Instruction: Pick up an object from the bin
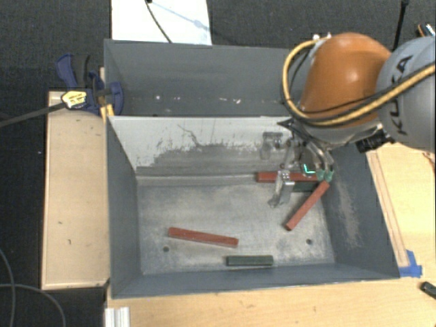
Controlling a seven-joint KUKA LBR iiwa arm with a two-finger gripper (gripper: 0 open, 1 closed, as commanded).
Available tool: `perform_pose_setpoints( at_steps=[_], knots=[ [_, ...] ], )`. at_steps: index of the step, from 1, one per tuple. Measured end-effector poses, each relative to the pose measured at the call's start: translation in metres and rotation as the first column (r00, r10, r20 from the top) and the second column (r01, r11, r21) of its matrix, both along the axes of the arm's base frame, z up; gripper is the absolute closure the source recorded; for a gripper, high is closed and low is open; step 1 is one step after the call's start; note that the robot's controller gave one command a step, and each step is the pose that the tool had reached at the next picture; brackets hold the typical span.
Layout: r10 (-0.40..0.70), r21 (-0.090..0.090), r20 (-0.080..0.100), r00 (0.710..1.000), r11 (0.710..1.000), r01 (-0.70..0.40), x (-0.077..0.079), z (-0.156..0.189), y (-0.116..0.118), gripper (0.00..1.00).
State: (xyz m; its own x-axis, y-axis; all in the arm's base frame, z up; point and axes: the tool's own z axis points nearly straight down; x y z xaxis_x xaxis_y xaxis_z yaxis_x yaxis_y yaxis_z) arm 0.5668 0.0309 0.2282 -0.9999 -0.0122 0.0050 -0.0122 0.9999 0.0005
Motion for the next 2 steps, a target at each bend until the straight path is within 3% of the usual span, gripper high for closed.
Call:
perform_pose_setpoints(
  at_steps=[1, 2],
  knots=[
    [-0.137, 0.002, -0.001, 0.991, 0.991, 0.137, -0.037, -0.076, 0.109, 0.0],
    [-0.051, -0.001, -0.003, 0.999, 0.999, 0.051, -0.069, -0.162, 0.15, 0.0]
  ],
)
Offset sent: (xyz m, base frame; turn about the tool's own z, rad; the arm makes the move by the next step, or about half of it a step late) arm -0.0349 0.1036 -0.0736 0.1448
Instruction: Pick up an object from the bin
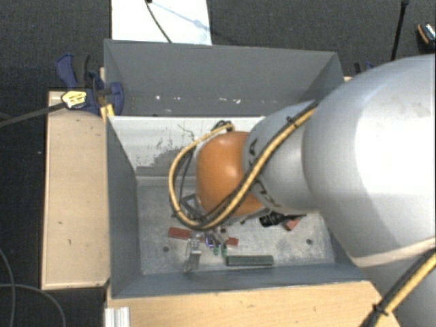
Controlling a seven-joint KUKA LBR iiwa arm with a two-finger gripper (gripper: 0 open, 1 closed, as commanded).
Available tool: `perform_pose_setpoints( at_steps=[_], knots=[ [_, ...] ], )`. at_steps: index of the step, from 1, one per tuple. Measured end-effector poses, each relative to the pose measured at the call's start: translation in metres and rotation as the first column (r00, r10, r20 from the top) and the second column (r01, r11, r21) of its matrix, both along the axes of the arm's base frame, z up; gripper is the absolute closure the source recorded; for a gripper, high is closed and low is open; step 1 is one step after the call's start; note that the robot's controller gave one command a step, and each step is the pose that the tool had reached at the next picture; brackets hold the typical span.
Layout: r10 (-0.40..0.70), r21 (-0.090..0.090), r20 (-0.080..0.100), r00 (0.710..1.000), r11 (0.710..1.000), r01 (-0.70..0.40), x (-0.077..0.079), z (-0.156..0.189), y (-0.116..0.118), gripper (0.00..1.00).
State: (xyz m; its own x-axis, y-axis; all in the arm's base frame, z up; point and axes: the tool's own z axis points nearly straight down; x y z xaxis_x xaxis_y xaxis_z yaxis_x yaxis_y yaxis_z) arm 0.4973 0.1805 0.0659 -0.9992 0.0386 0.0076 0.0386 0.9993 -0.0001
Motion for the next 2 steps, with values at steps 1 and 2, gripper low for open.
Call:
perform_pose_setpoints(
  at_steps=[1, 2],
  knots=[
    [-0.01, 0.001, 0.008, 1.0, 1.0, 0.01, 0.004, 0.004, -0.002, 1.0],
    [0.269, -0.001, 0.017, 0.963, 0.963, -0.269, 0.025, 0.16, -0.04, 1.0]
  ],
)
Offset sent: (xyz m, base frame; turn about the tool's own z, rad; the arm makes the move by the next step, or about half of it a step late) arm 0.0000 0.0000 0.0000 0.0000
